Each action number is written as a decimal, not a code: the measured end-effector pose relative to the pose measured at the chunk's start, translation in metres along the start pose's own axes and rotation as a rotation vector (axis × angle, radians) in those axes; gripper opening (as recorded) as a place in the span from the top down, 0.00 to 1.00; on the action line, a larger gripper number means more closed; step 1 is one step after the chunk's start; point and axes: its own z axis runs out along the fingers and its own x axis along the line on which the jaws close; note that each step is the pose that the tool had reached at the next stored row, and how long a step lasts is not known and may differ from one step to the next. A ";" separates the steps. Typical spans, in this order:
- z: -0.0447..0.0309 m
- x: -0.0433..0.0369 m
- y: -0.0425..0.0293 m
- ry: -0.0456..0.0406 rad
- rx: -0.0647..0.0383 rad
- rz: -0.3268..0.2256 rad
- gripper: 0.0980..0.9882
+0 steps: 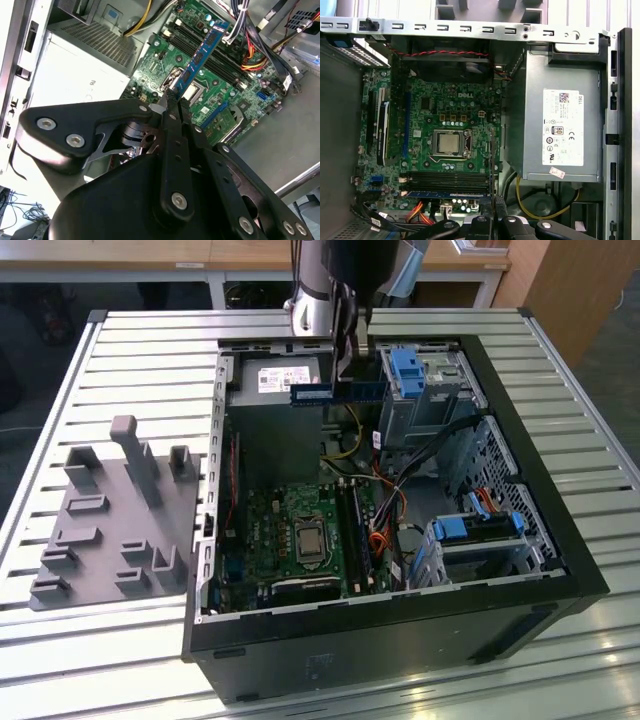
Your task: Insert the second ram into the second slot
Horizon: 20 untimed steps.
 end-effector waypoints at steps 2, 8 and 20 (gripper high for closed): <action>0.0000 0.0006 0.0000 0.0000 0.000 0.000 0.96; 0.0000 0.0021 0.0000 0.0000 0.000 0.000 0.96; -0.0001 0.0052 0.0001 0.0000 0.000 0.000 0.96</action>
